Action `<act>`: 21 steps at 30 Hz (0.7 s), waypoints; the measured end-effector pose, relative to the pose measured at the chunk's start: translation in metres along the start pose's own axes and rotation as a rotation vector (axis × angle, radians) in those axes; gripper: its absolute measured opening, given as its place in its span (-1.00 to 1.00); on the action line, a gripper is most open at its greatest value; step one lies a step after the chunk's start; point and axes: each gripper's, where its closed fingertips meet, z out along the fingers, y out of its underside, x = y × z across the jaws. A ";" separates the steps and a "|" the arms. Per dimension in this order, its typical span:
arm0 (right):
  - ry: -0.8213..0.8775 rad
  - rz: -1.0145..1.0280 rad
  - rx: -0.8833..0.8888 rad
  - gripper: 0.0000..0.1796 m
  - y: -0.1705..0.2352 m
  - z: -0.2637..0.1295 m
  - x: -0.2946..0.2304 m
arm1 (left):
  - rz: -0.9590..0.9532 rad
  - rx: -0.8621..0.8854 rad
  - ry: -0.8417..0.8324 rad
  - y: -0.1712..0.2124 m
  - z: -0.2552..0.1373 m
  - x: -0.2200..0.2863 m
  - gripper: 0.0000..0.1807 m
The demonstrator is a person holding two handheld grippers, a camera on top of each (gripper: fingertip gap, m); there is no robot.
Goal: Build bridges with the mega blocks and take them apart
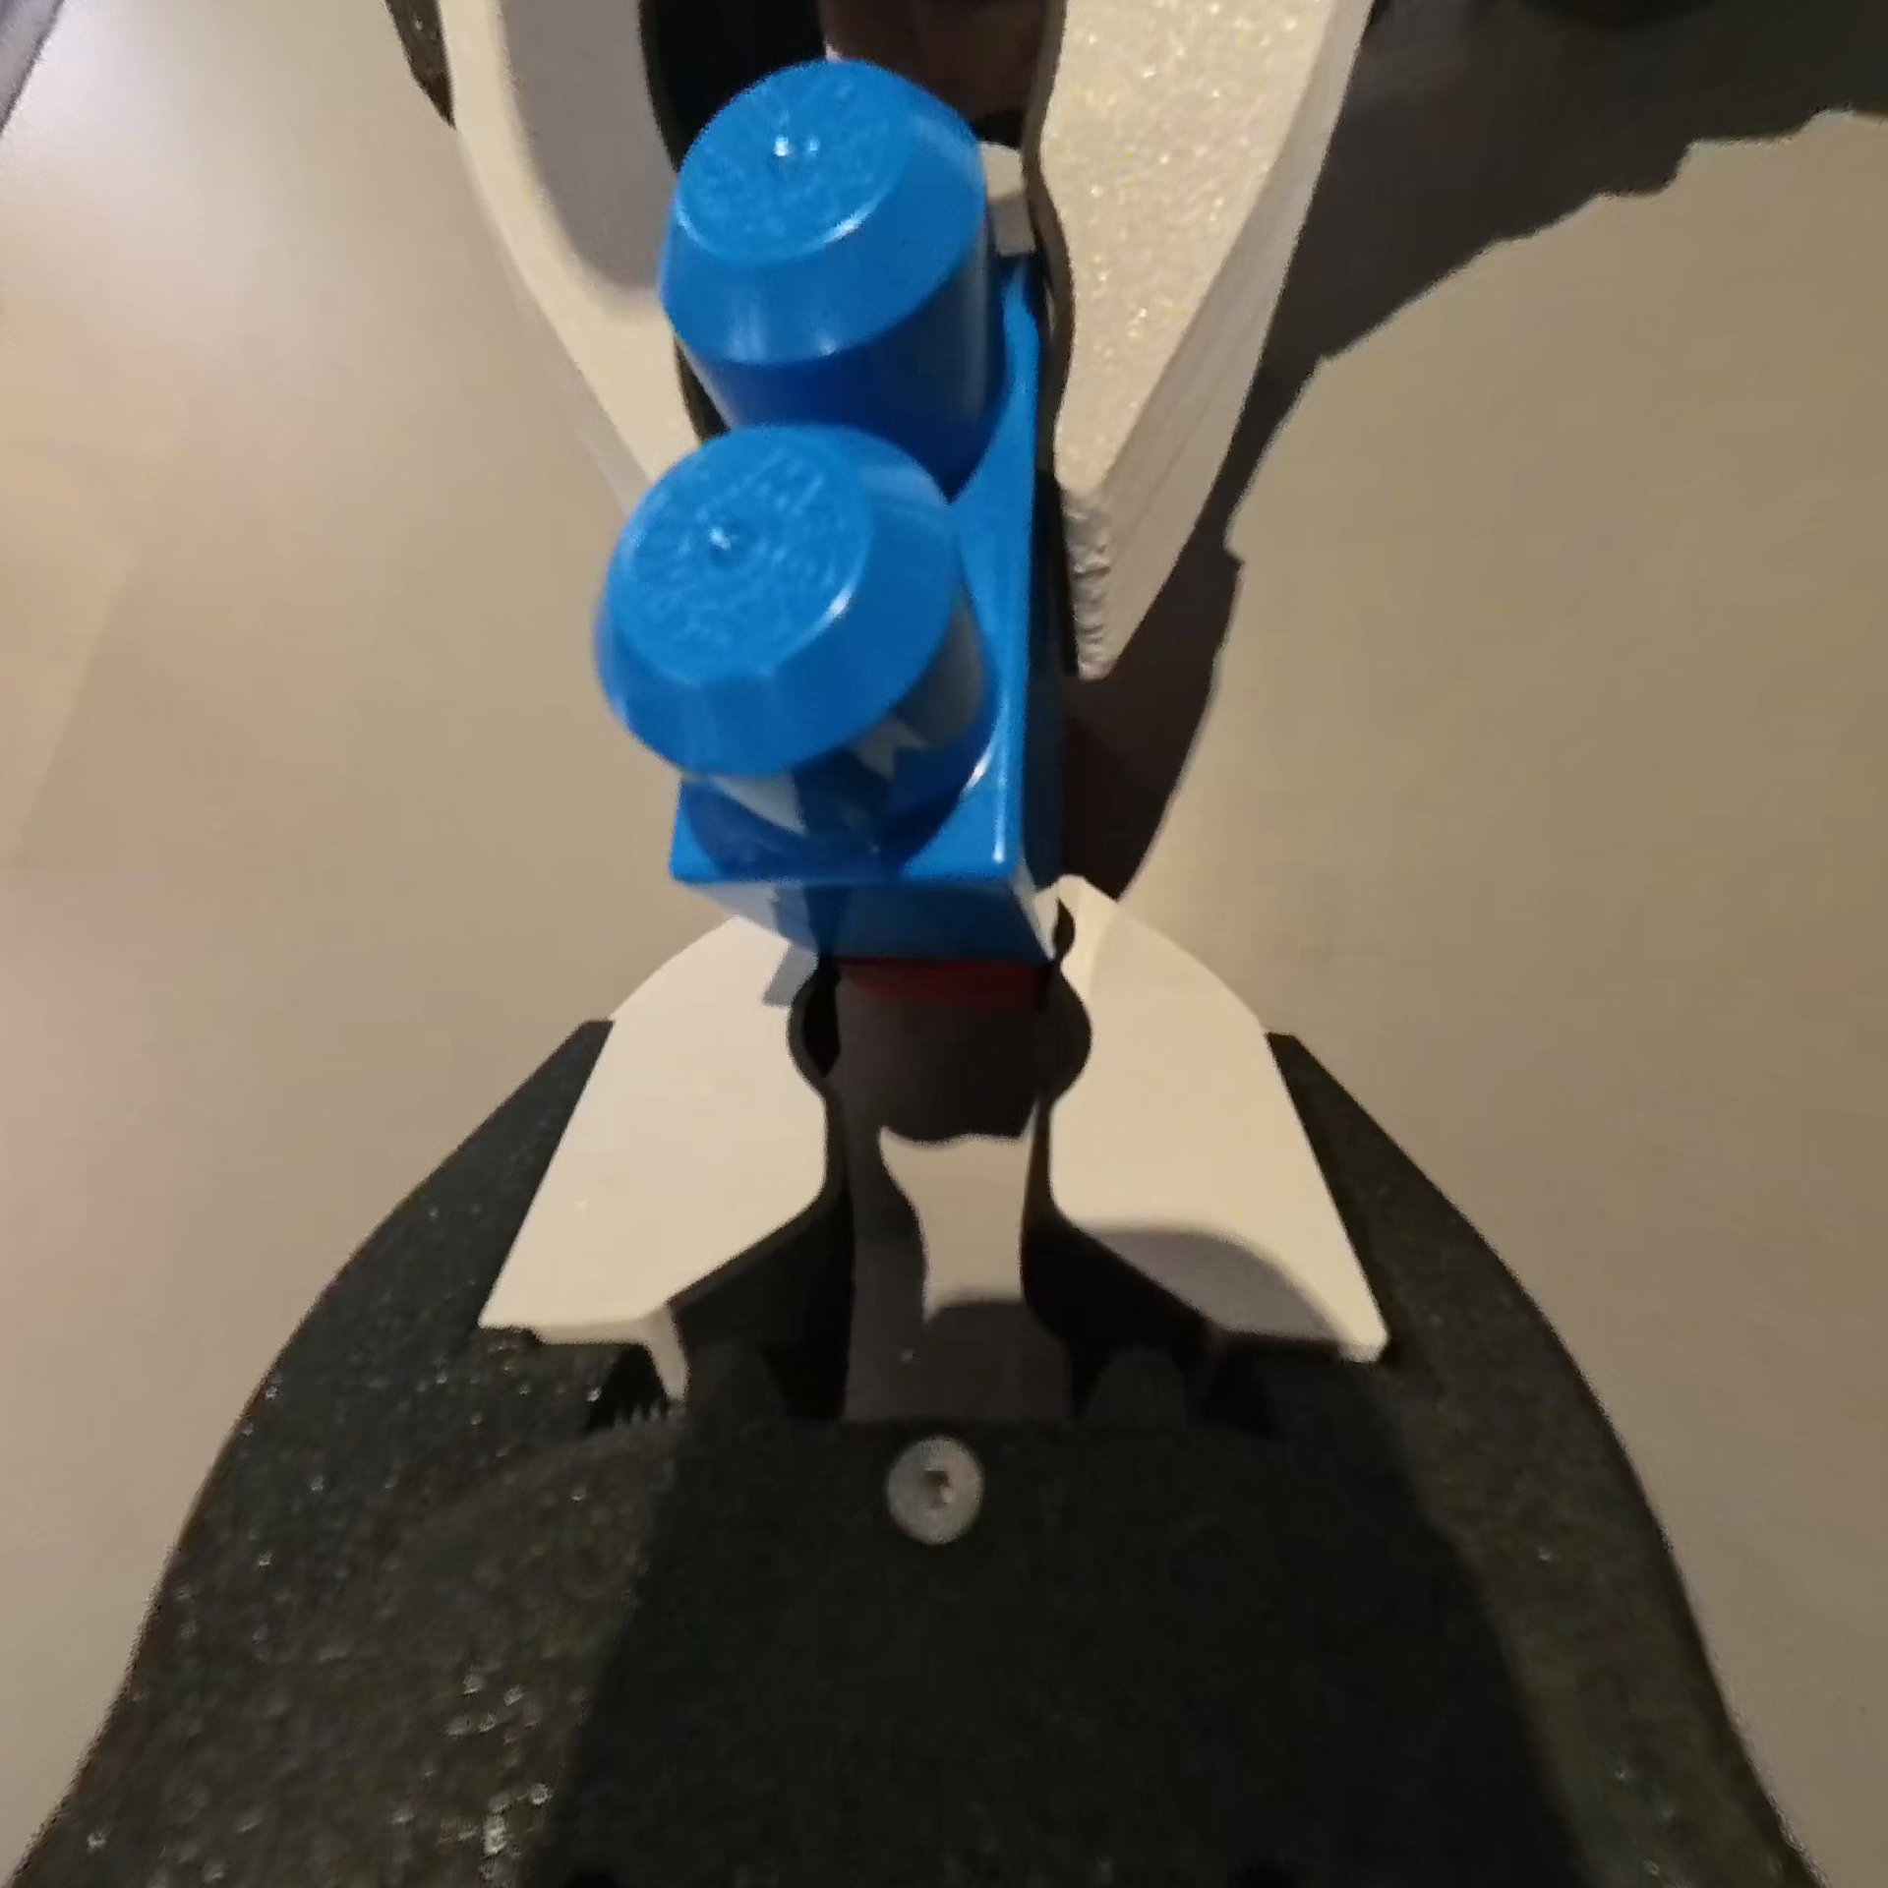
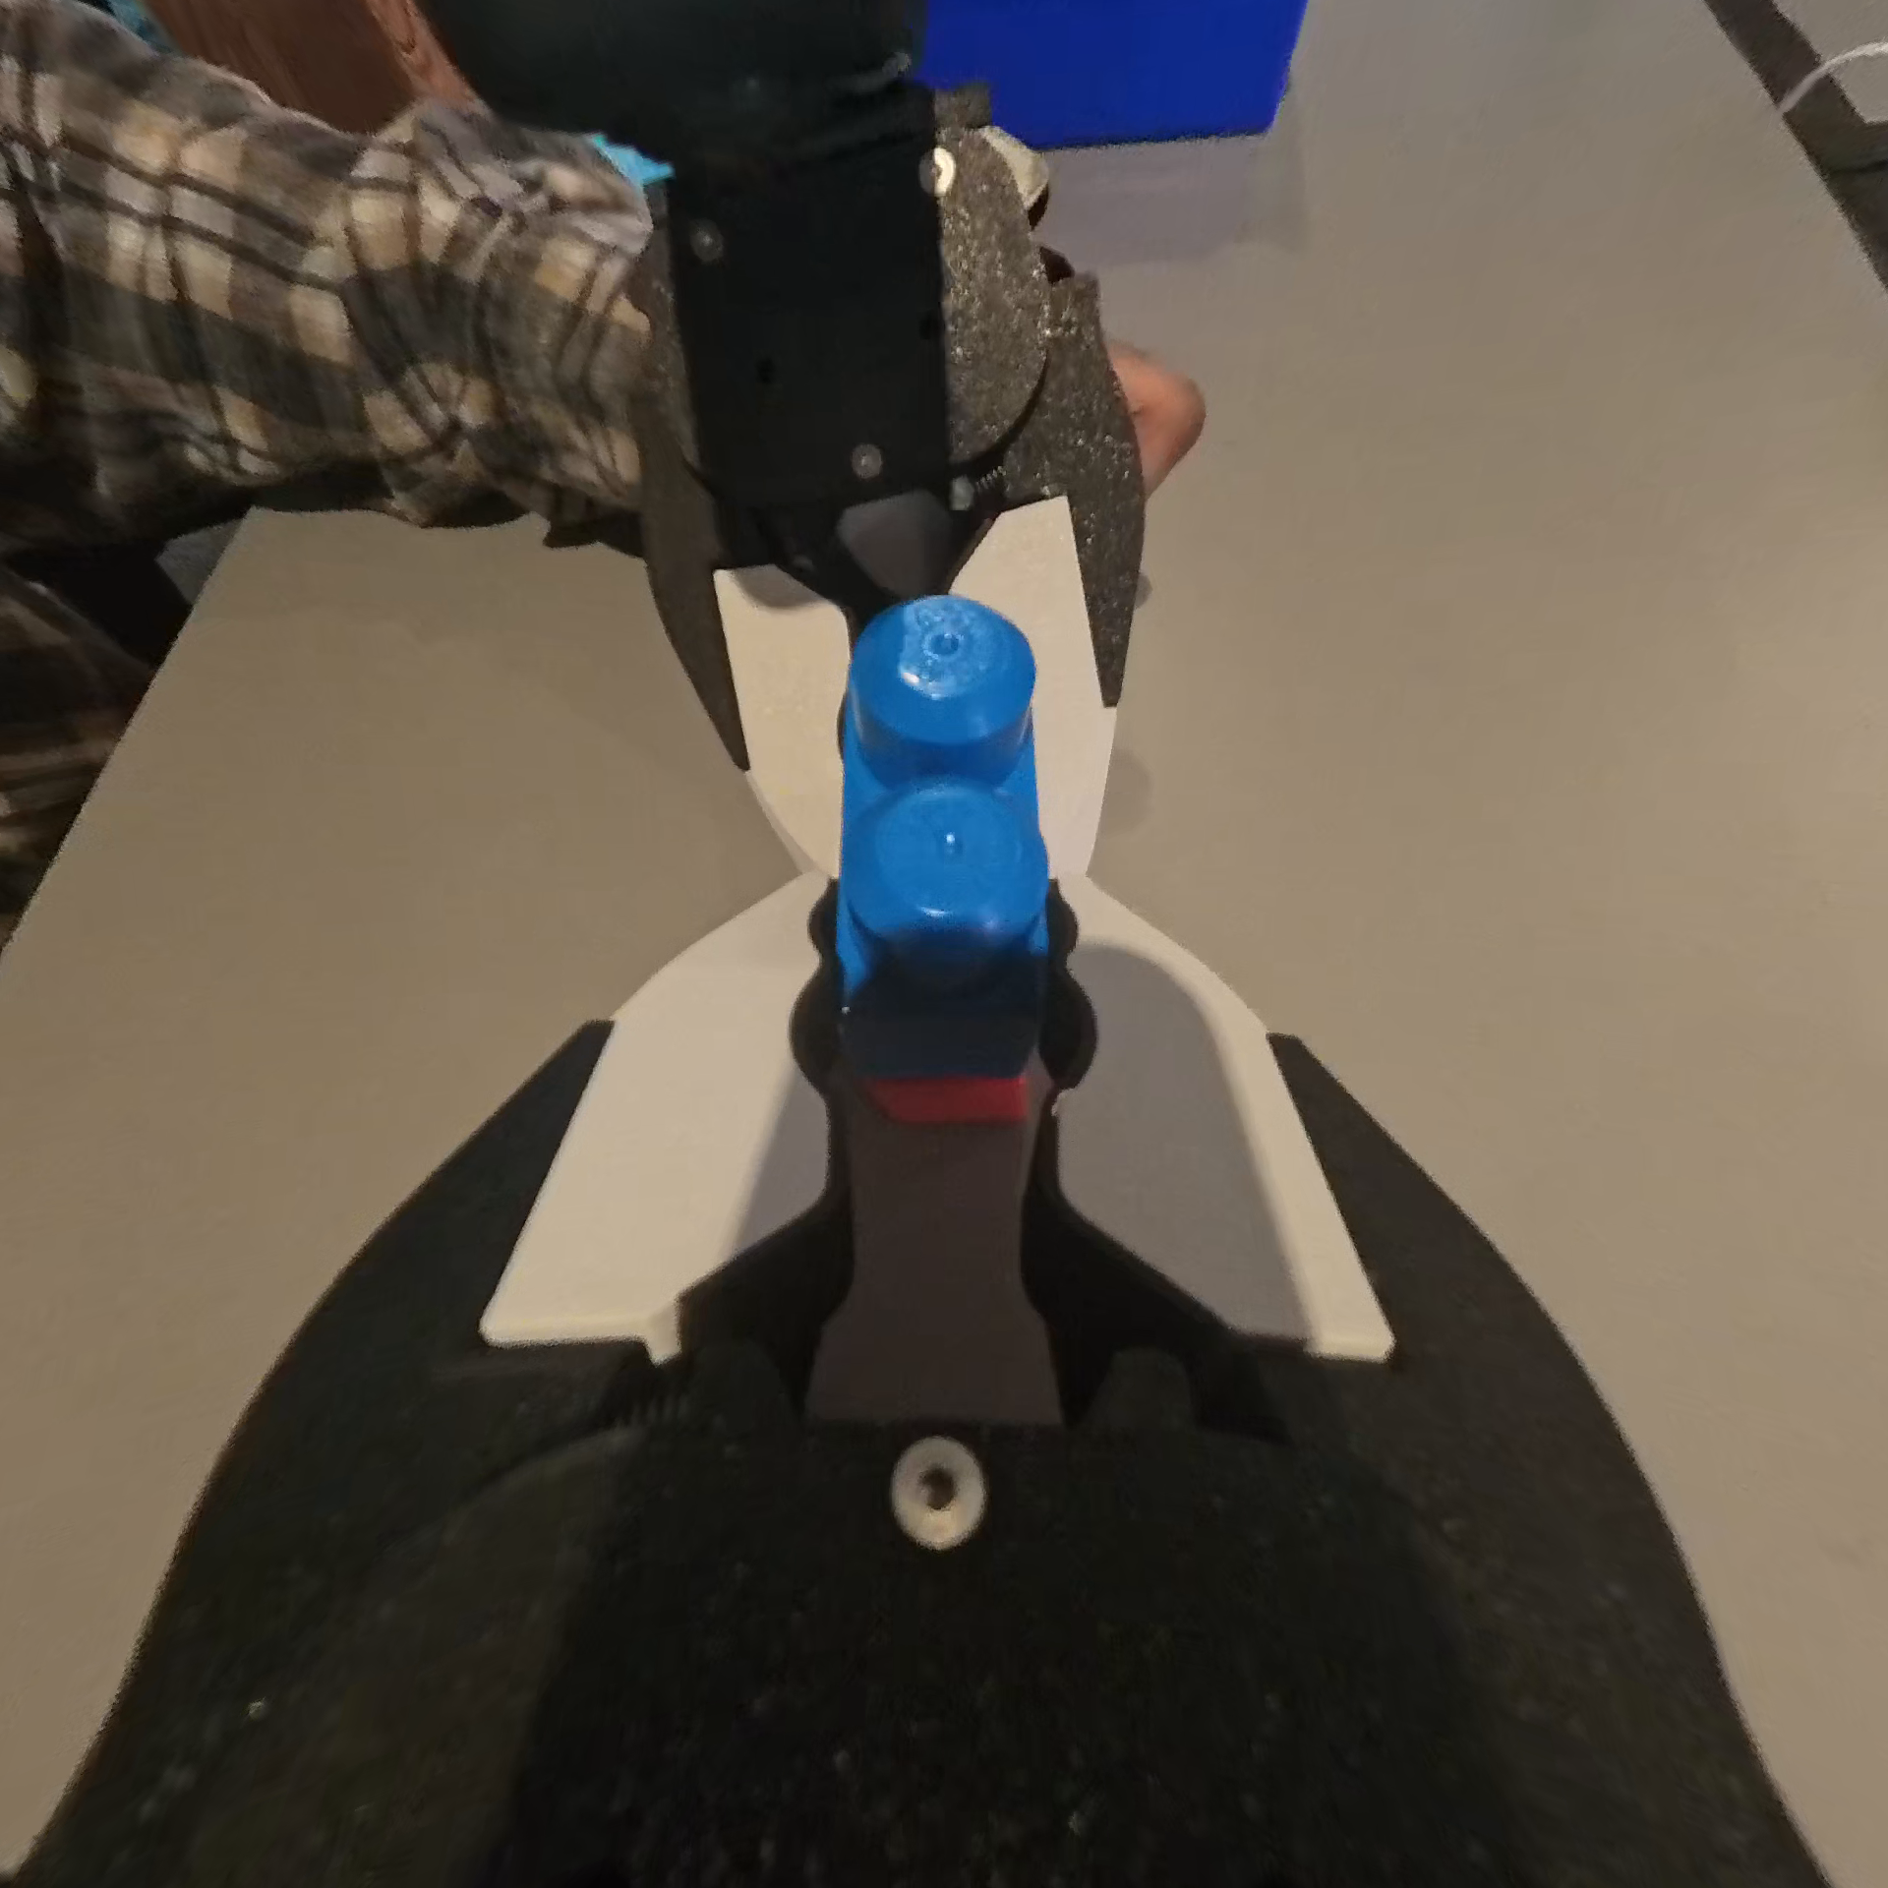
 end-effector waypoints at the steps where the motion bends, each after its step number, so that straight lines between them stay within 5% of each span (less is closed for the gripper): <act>1: -0.001 0.003 0.011 -0.60 -0.004 -0.002 -0.002 | -0.002 0.043 0.000 -0.005 -0.004 0.000 -0.60; 4: 0.011 -0.013 -0.008 -0.59 -0.019 -0.009 -0.006 | -0.036 0.153 0.022 -0.020 -0.013 0.002 -0.60; 21: -0.026 -0.014 -0.309 -0.60 -0.009 -0.008 -0.019 | 0.028 0.098 0.046 -0.018 -0.024 0.012 -0.60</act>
